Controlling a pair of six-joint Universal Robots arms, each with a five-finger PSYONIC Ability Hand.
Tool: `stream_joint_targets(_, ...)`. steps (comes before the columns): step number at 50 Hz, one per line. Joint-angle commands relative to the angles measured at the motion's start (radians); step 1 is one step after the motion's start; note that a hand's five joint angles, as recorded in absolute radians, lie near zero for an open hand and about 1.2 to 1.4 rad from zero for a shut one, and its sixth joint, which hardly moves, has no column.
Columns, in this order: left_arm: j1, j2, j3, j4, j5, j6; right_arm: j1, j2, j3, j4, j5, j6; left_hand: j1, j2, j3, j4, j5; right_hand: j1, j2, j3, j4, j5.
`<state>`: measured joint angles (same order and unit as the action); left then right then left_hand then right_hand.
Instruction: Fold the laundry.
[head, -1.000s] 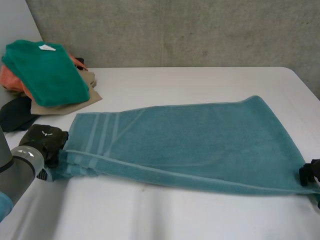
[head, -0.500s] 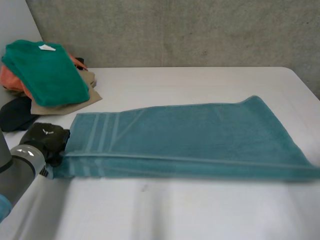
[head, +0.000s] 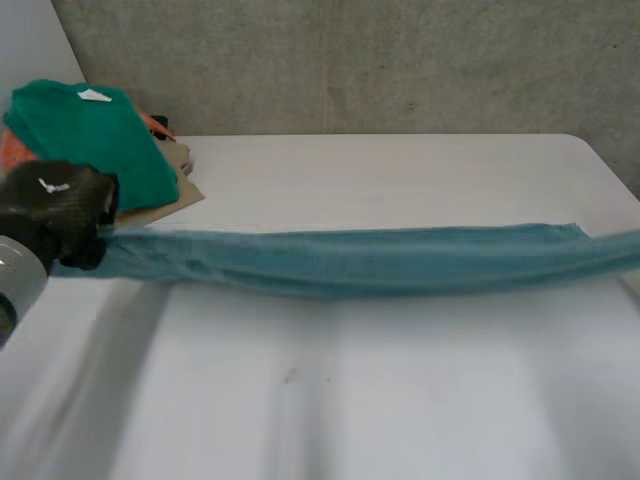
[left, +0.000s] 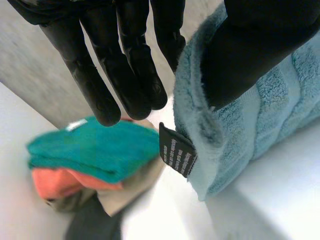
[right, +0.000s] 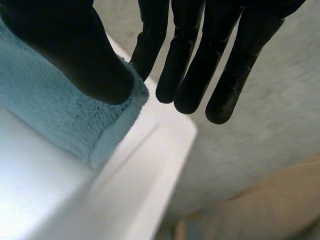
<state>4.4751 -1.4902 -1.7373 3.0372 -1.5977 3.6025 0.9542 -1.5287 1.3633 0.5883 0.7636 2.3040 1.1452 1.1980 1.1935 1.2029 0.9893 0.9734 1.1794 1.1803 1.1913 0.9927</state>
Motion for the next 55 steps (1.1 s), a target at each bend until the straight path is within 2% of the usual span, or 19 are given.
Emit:
stream_joint_targets(1, 0.003, -0.171, 0.022, 0.008, -0.001, -0.001, 0.152, 0.251, 0.007, -0.001, 0.109, -0.015, 0.251, 0.198, 0.203, 0.193, 0.232, 0.423, 0.217, 0.216, 0.205, 0.229)
stream_joint_targets(4, 0.001, -0.234, 0.044, 0.008, -0.001, -0.004, 0.182, 0.318, -0.01, 0.017, 0.196, -0.008, 0.251, 0.198, 0.203, 0.193, 0.232, 0.423, 0.217, 0.216, 0.205, 0.229)
stream_joint_targets(8, 0.004, -0.292, 0.059, 0.009, -0.002, -0.004, 0.187, 0.395, -0.015, 0.047, 0.252, -0.005, 0.251, 0.198, 0.203, 0.193, 0.232, 0.423, 0.217, 0.216, 0.205, 0.229)
stream_joint_targets(11, 0.004, -0.33, 0.079, 0.015, -0.002, -0.004, 0.186, 0.426, -0.015, 0.053, 0.247, -0.003, 0.251, 0.198, 0.203, 0.193, 0.232, 0.421, 0.215, 0.214, 0.203, 0.227)
stream_joint_targets(12, 0.004, -0.335, 0.082, 0.015, -0.002, -0.004, 0.186, 0.433, -0.009, 0.054, 0.241, -0.003, 0.251, 0.198, 0.203, 0.193, 0.232, 0.325, 0.119, 0.118, 0.107, 0.131)
stream_joint_targets(15, 0.004, -0.352, 0.091, 0.017, -0.002, -0.004, 0.186, 0.437, 0.002, 0.051, 0.235, -0.002, 0.251, 0.198, 0.203, 0.193, 0.232, 0.228, 0.022, 0.021, 0.01, 0.034)
stream_joint_targets(16, 0.004, -0.354, 0.093, 0.017, -0.004, -0.004, 0.187, 0.437, 0.007, 0.047, 0.229, -0.002, 0.251, 0.198, 0.203, 0.193, 0.232, 0.047, -0.159, -0.16, -0.171, -0.147)
stream_joint_targets(17, 0.006, -0.357, 0.093, 0.017, -0.002, -0.004, 0.187, 0.437, 0.011, 0.045, 0.227, -0.002, 0.251, 0.198, 0.203, 0.193, 0.232, -0.016, -0.222, -0.223, -0.234, -0.21)
stream_joint_targets(23, 0.007, -0.357, 0.088, 0.017, -0.004, -0.004, 0.186, 0.432, 0.023, 0.039, 0.215, 0.035, 0.251, 0.198, 0.203, 0.193, 0.232, -0.251, -0.457, -0.458, -0.469, -0.445)
stream_joint_targets(32, 0.004, -0.352, 0.078, 0.017, -0.004, -0.002, 0.184, 0.427, 0.066, 0.047, 0.223, 0.035, 0.251, 0.198, 0.203, 0.193, 0.232, -0.278, -0.484, -0.485, -0.496, -0.472)
stream_joint_targets(38, 0.01, -0.355, 0.078, 0.017, -0.004, -0.001, 0.178, 0.427, 0.121, 0.035, 0.213, 0.005, 0.251, 0.198, 0.203, 0.193, 0.232, -0.263, -0.469, -0.47, -0.481, -0.457)
stream_joint_targets(40, 0.013, -0.355, 0.078, 0.017, -0.004, -0.001, 0.179, 0.426, 0.155, 0.018, 0.213, -0.035, 0.251, 0.198, 0.203, 0.193, 0.232, -0.19, -0.396, -0.397, -0.408, -0.384)
stream_joint_targets(41, 0.015, -0.355, 0.078, 0.017, -0.004, -0.001, 0.179, 0.426, 0.164, 0.007, 0.215, -0.05, 0.251, 0.198, 0.203, 0.193, 0.232, -0.102, -0.309, -0.309, -0.32, -0.296)
stream_joint_targets(42, 0.015, -0.357, 0.078, 0.015, -0.004, -0.001, 0.178, 0.426, 0.181, -0.019, 0.212, -0.073, 0.251, 0.198, 0.203, 0.193, 0.232, 0.262, 0.056, 0.055, 0.044, 0.068)
stream_joint_targets(43, 0.015, -0.355, 0.078, 0.015, -0.002, -0.001, 0.178, 0.424, 0.184, -0.033, 0.21, -0.077, 0.251, 0.198, 0.203, 0.193, 0.232, 0.421, 0.215, 0.214, 0.203, 0.227)
stream_joint_targets(47, 0.009, -0.352, 0.073, 0.012, -0.005, -0.002, 0.179, 0.404, 0.18, -0.065, 0.213, -0.08, 0.251, 0.198, 0.203, 0.193, 0.232, 0.423, 0.217, 0.216, 0.205, 0.229)
stream_joint_targets(49, 0.004, -0.343, 0.071, 0.009, -0.005, -0.002, 0.172, 0.349, 0.157, -0.064, 0.206, -0.077, 0.251, 0.198, 0.203, 0.193, 0.232, 0.423, 0.217, 0.216, 0.205, 0.229)
stream_joint_targets(55, 0.006, -0.176, 0.074, -0.049, -0.002, -0.004, 0.114, 0.177, 0.047, -0.044, 0.145, -0.046, 0.251, 0.198, 0.203, 0.193, 0.232, 0.423, 0.217, 0.216, 0.205, 0.229)
